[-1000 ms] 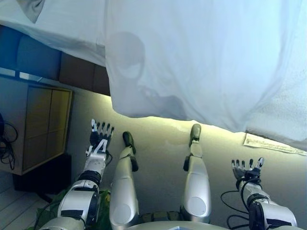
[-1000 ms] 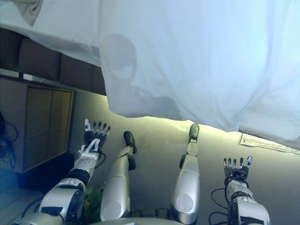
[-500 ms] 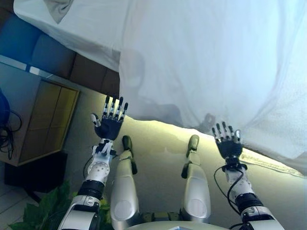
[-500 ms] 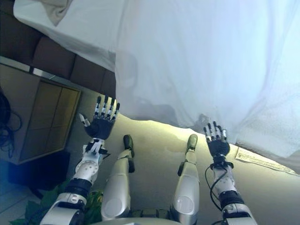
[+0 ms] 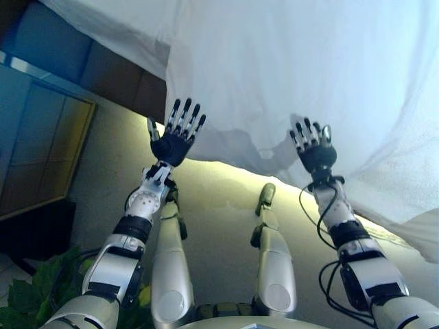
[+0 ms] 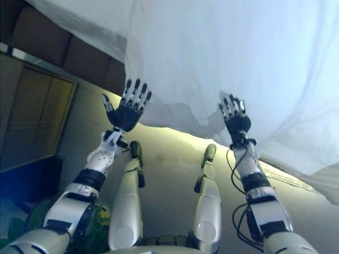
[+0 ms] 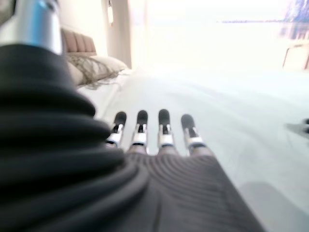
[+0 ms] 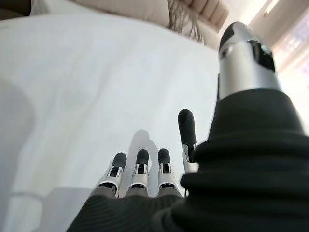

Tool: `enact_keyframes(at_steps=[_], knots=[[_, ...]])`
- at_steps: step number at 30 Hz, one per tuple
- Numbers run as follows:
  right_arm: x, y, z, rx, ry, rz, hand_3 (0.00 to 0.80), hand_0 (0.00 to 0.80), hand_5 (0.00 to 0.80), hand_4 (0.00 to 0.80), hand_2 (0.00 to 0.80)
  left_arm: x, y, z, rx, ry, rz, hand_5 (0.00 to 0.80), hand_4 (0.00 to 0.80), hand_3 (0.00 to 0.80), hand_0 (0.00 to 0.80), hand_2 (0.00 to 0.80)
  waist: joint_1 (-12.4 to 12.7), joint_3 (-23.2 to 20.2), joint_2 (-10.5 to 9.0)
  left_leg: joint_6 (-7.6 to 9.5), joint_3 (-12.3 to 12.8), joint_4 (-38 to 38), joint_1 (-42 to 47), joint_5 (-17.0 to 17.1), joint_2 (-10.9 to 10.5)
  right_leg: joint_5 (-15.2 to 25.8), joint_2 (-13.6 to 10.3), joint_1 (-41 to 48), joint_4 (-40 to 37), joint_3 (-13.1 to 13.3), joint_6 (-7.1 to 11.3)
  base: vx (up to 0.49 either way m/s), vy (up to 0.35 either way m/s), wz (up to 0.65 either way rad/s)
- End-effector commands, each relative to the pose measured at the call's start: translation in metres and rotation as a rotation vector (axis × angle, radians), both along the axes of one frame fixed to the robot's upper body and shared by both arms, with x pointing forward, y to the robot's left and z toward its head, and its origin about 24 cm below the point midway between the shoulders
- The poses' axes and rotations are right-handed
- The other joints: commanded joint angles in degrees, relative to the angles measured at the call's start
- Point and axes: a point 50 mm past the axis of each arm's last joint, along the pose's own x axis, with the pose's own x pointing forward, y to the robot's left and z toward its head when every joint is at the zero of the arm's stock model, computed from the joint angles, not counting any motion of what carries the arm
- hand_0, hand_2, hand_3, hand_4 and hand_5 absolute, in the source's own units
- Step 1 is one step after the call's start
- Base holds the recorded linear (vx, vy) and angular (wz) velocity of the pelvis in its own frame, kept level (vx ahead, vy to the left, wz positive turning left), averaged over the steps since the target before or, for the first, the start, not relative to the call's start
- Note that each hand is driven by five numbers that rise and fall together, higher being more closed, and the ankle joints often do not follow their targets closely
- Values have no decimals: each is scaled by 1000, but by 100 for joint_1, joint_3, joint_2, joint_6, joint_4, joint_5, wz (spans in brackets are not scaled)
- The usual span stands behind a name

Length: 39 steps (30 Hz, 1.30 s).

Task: Make the bed neatly

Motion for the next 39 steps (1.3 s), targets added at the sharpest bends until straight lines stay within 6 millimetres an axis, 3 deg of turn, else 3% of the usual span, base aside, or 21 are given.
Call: enact_keyframes(at_steps=[1,6,10,17,21,27,29,32,33,34,39], knots=[[5,-15,38,-65,-115,37,0,0,0,0,0,5,-7,27,-33,-112,-69,0,0,0,0,0,200,105,131,169,75,-175,-260,279,-96,420,-432,-406,214,19,232,16,14,-5],[12,-22,56,-99,-123,37,0,0,0,0,0,6,-15,38,-81,-166,-119,0,0,0,0,0,112,106,307,139,41,-46,-742,336,-158,393,-462,-1012,459,146,223,4,74,-7],[14,-29,58,-71,-122,15,0,0,0,0,0,8,-23,37,-88,-164,-135,0,0,0,0,0,44,106,425,159,31,180,-1180,302,-213,330,-485,-1485,670,251,186,3,80,-9],[19,-48,51,18,-29,-58,0,0,0,0,0,23,-24,21,129,34,-4,0,0,0,0,0,-105,106,633,128,74,521,-1959,256,-168,301,-508,-2315,863,460,188,-8,96,-5],[18,-70,36,32,139,-153,0,0,0,0,0,33,-9,5,355,192,139,0,0,0,0,0,-172,106,787,143,159,614,-2217,265,-106,294,-523,-2636,912,570,180,16,129,-9],[15,-92,43,-42,253,-228,0,0,0,0,0,43,28,-8,765,430,429,0,0,0,0,0,-191,106,1028,90,213,623,-2409,394,-51,284,-589,-2951,1034,713,198,13,95,-6],[14,-96,41,-92,303,-242,0,0,0,0,0,43,38,-11,790,468,466,0,0,0,0,0,-194,106,1063,75,223,650,-2458,414,-32,259,-591,-3020,1068,732,196,8,56,-8],[4,-107,20,-158,490,-288,0,0,0,0,0,37,52,-26,776,550,518,0,0,0,0,0,-181,106,1097,48,214,733,-2491,400,-15,186,-572,-3077,1165,771,174,9,16,-4],[-6,-115,3,-154,611,-331,0,0,0,0,0,32,56,-36,777,585,529,0,0,0,0,0,-164,106,1107,42,206,745,-2483,399,-4,156,-570,-3071,1193,771,172,0,0,0],[-8,-116,1,-153,621,-335,0,0,0,0,0,31,57,-38,778,588,530,0,0,0,0,0,-160,106,1111,41,203,747,-2476,397,-2,151,-569,-3063,1198,768,172,22,-31,1],[-60,-147,-57,-66,790,-439,0,0,0,0,0,5,67,-82,796,681,538,0,0,0,0,0,-116,106,1165,41,168,773,-2322,349,8,76,-586,-2916,1252,754,162,21,-39,4]])
